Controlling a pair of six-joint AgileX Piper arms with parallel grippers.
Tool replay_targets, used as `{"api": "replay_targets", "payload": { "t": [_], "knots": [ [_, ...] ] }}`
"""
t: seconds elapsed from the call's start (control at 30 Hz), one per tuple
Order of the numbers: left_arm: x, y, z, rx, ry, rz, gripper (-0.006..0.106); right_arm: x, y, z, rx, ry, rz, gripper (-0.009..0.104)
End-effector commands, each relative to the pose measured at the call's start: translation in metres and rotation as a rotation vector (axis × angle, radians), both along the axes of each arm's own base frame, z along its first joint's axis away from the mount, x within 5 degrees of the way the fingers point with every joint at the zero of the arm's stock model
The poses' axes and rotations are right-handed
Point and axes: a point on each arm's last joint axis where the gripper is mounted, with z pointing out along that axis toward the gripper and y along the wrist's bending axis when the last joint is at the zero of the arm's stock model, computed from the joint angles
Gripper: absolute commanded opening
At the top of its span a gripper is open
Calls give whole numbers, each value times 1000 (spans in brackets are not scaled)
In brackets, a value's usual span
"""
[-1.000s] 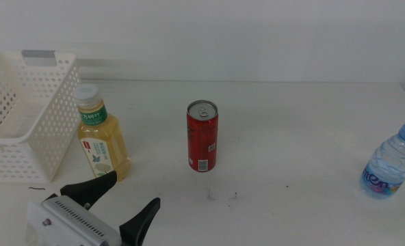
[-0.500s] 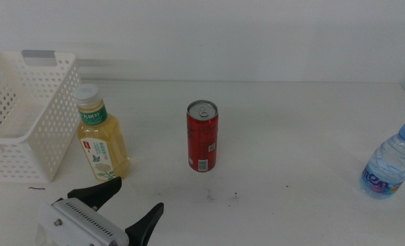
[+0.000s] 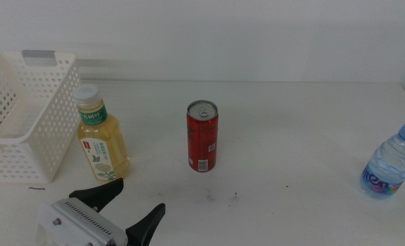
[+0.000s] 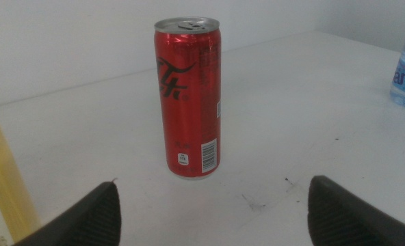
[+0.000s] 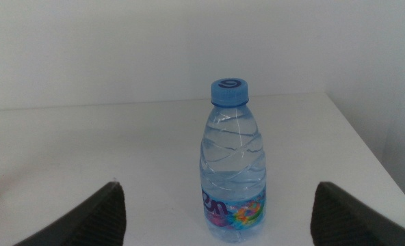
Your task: Use arms to grab the bottles and put them into the dustbin to the left of the table.
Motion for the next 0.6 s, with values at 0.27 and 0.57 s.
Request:
{"api": "replay_targets", "payload": {
  "t": [0.27, 0.57],
  "knots": [
    [4, -1, 5, -50, -13, 20, 94, 0, -1, 0, -13, -10, -8, 85],
    [22, -16, 15, -50, -37, 26, 94, 0, -1, 0, -13, -10, -8, 85]
  ]
}}
